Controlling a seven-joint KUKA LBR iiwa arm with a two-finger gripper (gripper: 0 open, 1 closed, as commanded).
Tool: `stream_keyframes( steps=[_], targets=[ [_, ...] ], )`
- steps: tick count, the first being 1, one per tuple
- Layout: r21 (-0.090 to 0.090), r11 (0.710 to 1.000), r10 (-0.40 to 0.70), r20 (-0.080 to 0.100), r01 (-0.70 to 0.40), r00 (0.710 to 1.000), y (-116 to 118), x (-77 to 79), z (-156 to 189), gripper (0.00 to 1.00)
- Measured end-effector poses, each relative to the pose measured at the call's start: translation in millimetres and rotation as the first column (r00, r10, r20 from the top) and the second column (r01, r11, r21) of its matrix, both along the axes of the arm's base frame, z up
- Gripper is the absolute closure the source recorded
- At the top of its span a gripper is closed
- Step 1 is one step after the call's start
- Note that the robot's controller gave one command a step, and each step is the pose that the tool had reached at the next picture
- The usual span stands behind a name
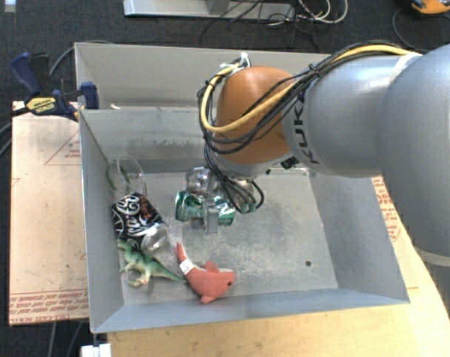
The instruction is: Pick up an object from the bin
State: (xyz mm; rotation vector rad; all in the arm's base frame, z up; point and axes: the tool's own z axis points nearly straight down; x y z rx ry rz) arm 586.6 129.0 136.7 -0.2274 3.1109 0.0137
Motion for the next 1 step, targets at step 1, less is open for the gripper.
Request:
stream_keyframes(
  steps=[1],
  targets=[
    [0.000, 1.000, 0.000, -0.001, 0.000, 1.000, 0.1, -0.3, 18.5, 1.00]
  ],
)
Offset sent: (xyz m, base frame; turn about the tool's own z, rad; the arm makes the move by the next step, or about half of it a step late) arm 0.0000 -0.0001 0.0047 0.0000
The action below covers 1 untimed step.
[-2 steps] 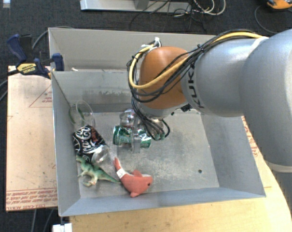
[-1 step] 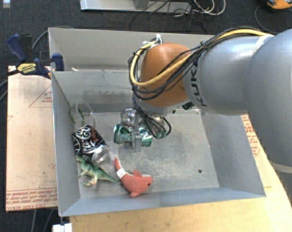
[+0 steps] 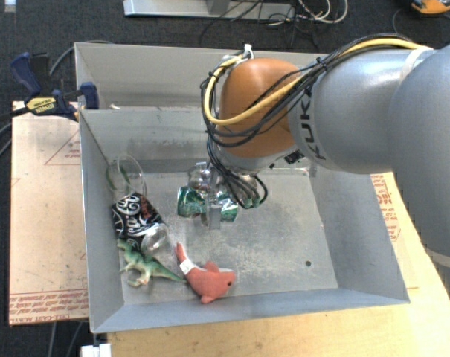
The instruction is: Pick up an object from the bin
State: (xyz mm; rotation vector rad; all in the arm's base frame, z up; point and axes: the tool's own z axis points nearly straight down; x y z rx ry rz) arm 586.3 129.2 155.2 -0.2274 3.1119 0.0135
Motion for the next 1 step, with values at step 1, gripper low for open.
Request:
stream_keyframes(
  steps=[1],
  targets=[
    [0.001, 1.000, 0.000, 0.006, 0.000, 1.000, 0.4, 1.4, 18.3, 1.00]
  ],
)
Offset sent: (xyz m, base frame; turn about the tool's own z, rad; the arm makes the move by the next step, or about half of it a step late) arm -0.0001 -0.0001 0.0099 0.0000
